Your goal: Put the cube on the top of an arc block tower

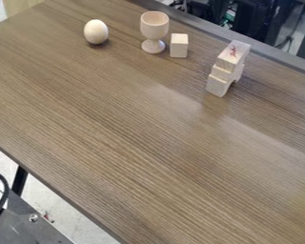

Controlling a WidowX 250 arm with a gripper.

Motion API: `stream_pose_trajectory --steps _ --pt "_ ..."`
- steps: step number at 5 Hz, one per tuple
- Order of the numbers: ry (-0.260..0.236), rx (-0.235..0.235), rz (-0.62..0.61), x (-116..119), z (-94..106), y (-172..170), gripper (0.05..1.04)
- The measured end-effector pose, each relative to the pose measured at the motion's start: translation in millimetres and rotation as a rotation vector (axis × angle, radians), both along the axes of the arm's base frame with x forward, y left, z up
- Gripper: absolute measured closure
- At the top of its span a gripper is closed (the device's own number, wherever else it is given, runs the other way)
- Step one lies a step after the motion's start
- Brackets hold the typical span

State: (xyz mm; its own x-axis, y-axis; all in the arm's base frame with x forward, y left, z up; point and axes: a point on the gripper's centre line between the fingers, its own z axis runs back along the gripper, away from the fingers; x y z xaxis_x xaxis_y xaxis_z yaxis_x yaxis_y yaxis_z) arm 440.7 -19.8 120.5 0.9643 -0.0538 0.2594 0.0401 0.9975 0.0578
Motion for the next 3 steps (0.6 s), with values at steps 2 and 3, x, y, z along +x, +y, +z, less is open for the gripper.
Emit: stream_pose_trajectory --steps 2,3 --pt "0.045 -0.023 0.126 -7.9 -34.5 8.0 0.083" --pt "0.043 -0.020 0.119 -9.2 -34.5 7.1 0.083"
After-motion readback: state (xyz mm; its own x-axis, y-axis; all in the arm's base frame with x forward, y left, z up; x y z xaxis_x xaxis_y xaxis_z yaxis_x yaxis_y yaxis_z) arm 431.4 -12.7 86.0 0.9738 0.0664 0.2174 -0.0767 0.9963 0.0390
